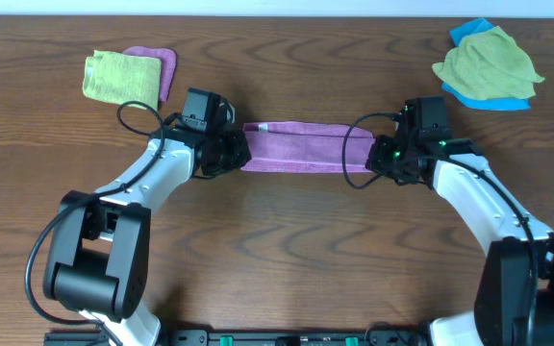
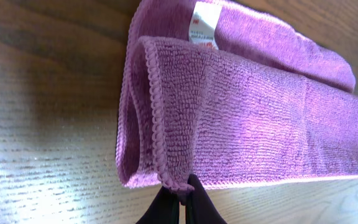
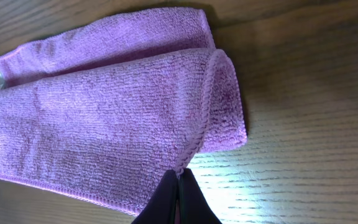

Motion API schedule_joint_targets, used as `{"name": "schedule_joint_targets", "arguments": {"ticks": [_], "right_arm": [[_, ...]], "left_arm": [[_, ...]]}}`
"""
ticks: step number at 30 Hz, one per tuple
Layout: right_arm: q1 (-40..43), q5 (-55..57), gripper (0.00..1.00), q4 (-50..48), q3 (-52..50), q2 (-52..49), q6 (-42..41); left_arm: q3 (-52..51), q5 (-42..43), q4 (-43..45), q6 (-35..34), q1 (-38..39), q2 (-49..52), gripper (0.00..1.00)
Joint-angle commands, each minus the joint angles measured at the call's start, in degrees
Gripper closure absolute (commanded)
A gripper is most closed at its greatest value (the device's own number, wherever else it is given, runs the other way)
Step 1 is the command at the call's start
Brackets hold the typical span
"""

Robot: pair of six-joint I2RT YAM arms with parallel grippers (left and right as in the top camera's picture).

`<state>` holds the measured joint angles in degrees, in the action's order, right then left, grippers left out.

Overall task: Fold the cloth
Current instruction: 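Release the cloth and retract both grippers toward the front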

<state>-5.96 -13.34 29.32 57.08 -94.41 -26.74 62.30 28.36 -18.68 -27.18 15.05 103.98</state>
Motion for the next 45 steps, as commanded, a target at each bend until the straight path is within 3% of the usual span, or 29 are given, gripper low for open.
{"name": "schedule_joint_targets", "arguments": {"ticks": [1,3,4,5,6,8,11,19,27,38,45], "right_arm": [[-0.1,1.4,0.98,0.2,1.0,-0.3,-0.4],[-0.1,1.4,0.98,0.0,1.0,-0.3,-0.4],[-0.1,1.4,0.91,-0.3,1.0,-0.3,-0.4],[-0.1,1.4,0.73,-0.5,1.0,-0.3,-0.2],[-0.1,1.4,0.54,-0.9,1.0,-0.3,0.4],[-0.1,1.4,0.5,-1.4,1.0,-0.3,1.1],[-0.1,1.4,0.29,-1.7,1.0,-0.3,1.1],[-0.1,1.3,0.23,-1.4,1.0,-0.3,1.1],[0.5,1.6,0.14,0.8,1.1,2.7,4.2],[-1.4,14.2,0.07,16.3,0.9,29.9,10.1],[-1.6,12.9,0.07,23.6,-5.7,55.8,10.9]], "left_arm": [[1.2,0.7,-0.8,-0.6,-0.4,0.1,0.94],[1.2,0.7,-1.0,-0.7,-0.4,0.1,0.94],[1.2,0.7,-0.8,-0.7,-0.4,0.1,0.86],[1.2,0.7,-0.7,-0.8,-0.4,0.1,0.53],[1.2,0.6,-0.6,-1.2,-0.4,0.1,0.03],[1.2,0.7,-0.4,-1.2,-0.4,0.1,0.05],[1.2,0.7,0.1,-1.2,-0.4,0.1,0.05],[2.3,4.9,1.0,-1.2,-0.4,-0.1,0.05],[2.3,-0.8,-1.6,1.6,-1.3,-10.3,0.05],[0.6,-14.0,-21.6,9.0,1.1,-38.7,0.05],[-14.1,-15.5,-24.9,5.9,4.5,-64.7,0.05]]}}
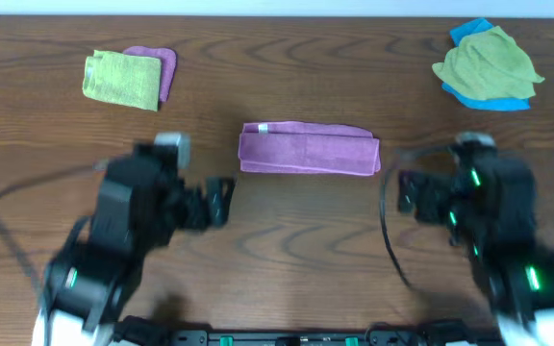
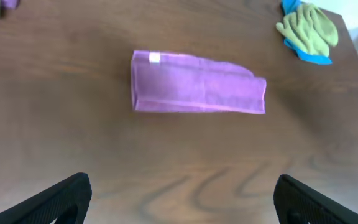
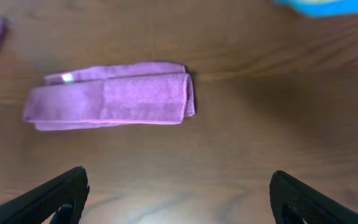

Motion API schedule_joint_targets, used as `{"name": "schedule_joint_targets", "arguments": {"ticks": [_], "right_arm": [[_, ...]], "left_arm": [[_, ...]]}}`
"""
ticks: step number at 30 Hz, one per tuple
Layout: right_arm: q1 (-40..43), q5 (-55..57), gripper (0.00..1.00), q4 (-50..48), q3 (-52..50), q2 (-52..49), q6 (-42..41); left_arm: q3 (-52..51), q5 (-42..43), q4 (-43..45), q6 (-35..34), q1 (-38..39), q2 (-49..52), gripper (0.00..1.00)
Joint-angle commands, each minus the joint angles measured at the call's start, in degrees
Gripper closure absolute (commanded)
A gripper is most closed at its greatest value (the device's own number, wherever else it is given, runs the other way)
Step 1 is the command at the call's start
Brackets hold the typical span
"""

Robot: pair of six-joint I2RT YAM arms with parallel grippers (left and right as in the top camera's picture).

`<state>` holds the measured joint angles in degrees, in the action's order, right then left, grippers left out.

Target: Fold the cloth

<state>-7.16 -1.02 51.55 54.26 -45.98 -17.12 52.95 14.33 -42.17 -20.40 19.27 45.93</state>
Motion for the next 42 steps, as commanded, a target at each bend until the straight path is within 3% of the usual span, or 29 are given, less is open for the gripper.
{"name": "schedule_joint_targets", "arguments": {"ticks": [1,6,12,18,28,32,38,40,41,42], "right_arm": [[-0.4,-0.8,0.07,2.9,-4.3,11.9,1.3],[-0.4,-6.1,0.08,7.8,-11.3,27.3,-0.3],[-0.4,-13.0,0.08,3.1,-21.5,31.7,-6.4],[-0.4,-13.8,0.08,-2.4,-26.8,31.4,-8.8],[-0.4,-11.8,0.06,-5.7,-28.2,25.6,-7.4],[-0.4,-11.9,0.06,-8.2,-28.3,20.3,-6.1],[-0.4,-12.1,0.06,-13.7,-28.2,12.6,-5.9],[-0.4,-12.1,0.06,-14.3,-28.2,10.6,-5.2],[-0.4,-12.1,0.06,-14.6,-28.2,10.0,-5.1],[-0.4,-12.1,0.06,-15.0,-28.2,9.5,-5.1]], "left_arm": [[-6.6,-0.9,-3.0,-0.9,0.3,-10.2,0.05],[-15.1,-0.4,-5.6,1.8,0.3,-23.4,0.05],[-27.3,4.3,6.9,0.0,0.3,-22.2,0.05],[-31.5,6.2,21.4,-0.3,0.3,-11.5,0.05],[-29.8,15.3,49.0,-0.6,0.3,17.7,0.02],[-24.0,15.6,50.0,-0.6,0.3,26.2,0.33],[-11.8,19.6,49.5,0.1,0.3,37.5,0.25],[-8.9,20.2,49.5,0.1,0.3,40.5,0.39],[-8.1,20.2,49.5,0.0,0.3,41.5,0.56],[-7.6,20.2,49.5,0.1,0.3,42.4,0.64]]}}
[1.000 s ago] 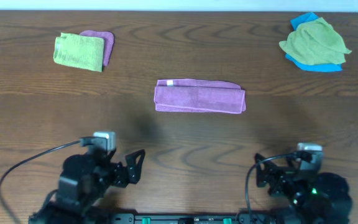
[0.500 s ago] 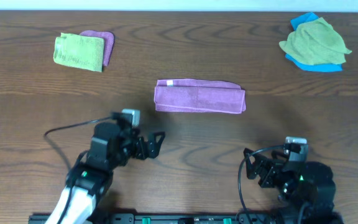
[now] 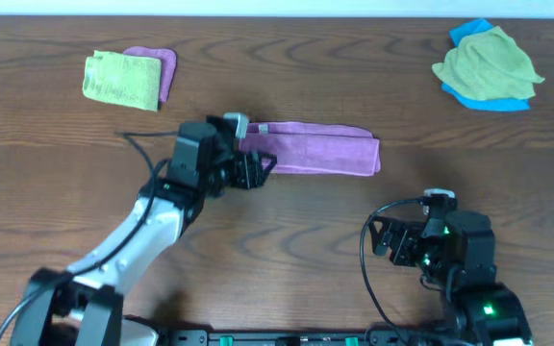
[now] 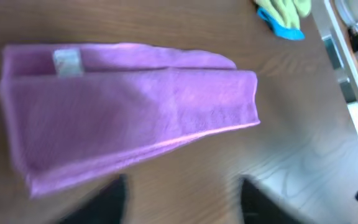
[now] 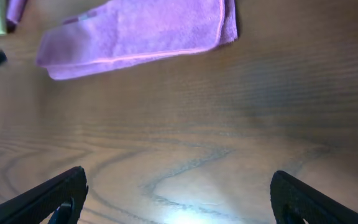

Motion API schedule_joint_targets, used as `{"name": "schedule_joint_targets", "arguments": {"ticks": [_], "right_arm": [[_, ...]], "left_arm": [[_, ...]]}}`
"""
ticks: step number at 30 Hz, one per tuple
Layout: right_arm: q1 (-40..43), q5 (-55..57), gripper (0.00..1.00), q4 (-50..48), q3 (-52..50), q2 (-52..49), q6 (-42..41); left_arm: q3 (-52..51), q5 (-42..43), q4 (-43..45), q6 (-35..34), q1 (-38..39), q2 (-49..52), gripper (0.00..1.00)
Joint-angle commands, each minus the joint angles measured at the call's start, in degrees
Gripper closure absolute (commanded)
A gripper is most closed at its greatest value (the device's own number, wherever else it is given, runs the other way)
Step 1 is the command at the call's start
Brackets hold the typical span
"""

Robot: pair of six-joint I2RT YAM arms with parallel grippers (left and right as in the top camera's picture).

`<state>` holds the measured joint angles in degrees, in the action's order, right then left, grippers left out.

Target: Fold the cloth

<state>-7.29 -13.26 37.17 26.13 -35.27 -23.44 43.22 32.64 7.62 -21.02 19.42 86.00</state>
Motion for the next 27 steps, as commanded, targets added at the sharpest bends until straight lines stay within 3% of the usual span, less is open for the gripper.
{"name": "schedule_joint_targets", "arguments": {"ticks": [1,4,18,27], "right_arm": [[-0.3,0.2,0.06,-0.9,-0.1,-1.5,1.4],[-0.2,0.2,0.05,-1.9,-0.1,-2.1,1.9],[-0.2,2.1,0.06,-6.3,-0.1,-6.3,3.6],[-0.2,2.3,0.17,-7.1,-0.1,-8.0,5.1]], "left_arm": [[2.3,1.9,-0.3,0.6,0.1,3.1,0.72],[2.3,1.9,0.0,0.0,0.1,5.2,0.94],[2.4,-1.6,3.5,-0.1,0.1,10.2,0.94],[2.4,-1.6,6.1,0.1,0.1,14.4,0.94]]}}
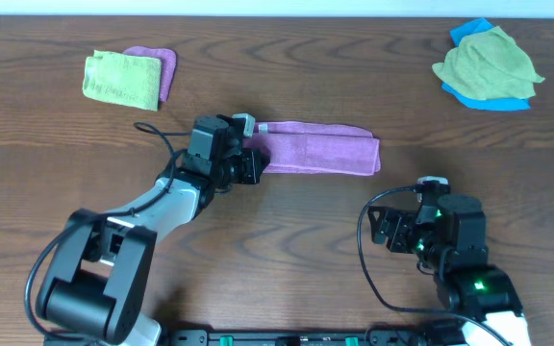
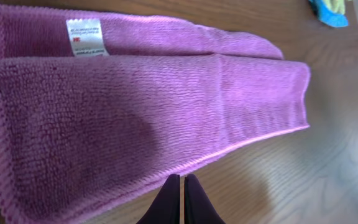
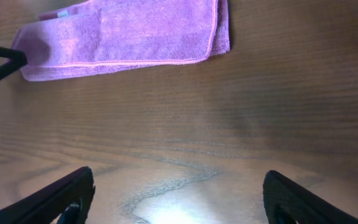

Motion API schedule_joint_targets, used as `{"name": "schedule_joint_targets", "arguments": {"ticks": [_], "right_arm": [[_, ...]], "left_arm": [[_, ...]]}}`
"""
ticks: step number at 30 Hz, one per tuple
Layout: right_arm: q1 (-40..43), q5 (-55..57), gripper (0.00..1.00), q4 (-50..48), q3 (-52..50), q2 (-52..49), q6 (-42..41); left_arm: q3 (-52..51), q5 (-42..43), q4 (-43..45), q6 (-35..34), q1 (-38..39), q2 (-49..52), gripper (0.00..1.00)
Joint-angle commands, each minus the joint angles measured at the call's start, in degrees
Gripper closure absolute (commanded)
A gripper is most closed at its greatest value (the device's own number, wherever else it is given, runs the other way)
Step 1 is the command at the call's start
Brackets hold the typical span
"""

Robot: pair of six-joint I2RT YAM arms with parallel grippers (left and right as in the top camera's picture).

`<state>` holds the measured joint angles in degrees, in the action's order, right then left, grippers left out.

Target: Fold the cloth

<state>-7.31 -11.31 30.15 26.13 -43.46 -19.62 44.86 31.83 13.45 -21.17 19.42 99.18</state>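
Note:
The purple cloth (image 1: 315,152) lies on the table as a long strip folded lengthwise, with its white label (image 2: 86,36) at the far left corner. My left gripper (image 1: 252,163) is at the strip's left end. Its fingers are shut, and the tips (image 2: 180,178) meet on the near hem of the cloth (image 2: 135,112). My right gripper (image 1: 390,229) hangs open over bare wood, nearer than the strip's right end. In the right wrist view this gripper (image 3: 178,186) has nothing between its wide-spread fingers, and the cloth (image 3: 129,37) lies well ahead.
A folded green cloth (image 1: 121,79) lies on a purple one (image 1: 164,65) at the far left. A crumpled green cloth (image 1: 489,62) sits on a blue one (image 1: 493,100) at the far right. The wooden table (image 1: 287,240) ends just beyond both piles.
My left gripper was open at the strip's left end and is now shut on its near hem. The right gripper stays open and has barely shifted.
Both grippers were first shut on the ends of the folded strip. Then both were open and drawn back toward the near side, the strip lying free. Later the left was back at the left end, open, and it has now shut there.

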Motion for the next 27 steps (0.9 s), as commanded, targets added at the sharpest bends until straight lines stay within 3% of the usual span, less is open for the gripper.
{"name": "schedule_joint_targets", "arguments": {"ticks": [1,7,13,17,27], "right_arm": [[-0.2,0.4,0.17,0.0,-0.1,0.4,1.2],[-0.3,3.6,0.15,0.7,-0.1,6.7,0.0],[-1.9,9.6,0.03,-0.1,-4.2,19.1,0.0],[-2.1,9.1,0.01,-1.1,-7.9,25.8,-2.5],[-2.0,7.3,0.05,-15.7,-17.7,22.5,-12.4]], "left_arm": [[0.8,-0.8,0.2,0.2,0.1,1.4,0.94],[0.8,-0.7,0.1,0.2,0.1,1.6,0.94],[0.8,-0.7,-0.1,0.2,0.1,1.6,0.94],[0.8,-1.0,-0.1,1.1,0.1,1.6,0.94],[0.8,-1.4,0.1,1.0,0.1,1.6,0.94]]}}
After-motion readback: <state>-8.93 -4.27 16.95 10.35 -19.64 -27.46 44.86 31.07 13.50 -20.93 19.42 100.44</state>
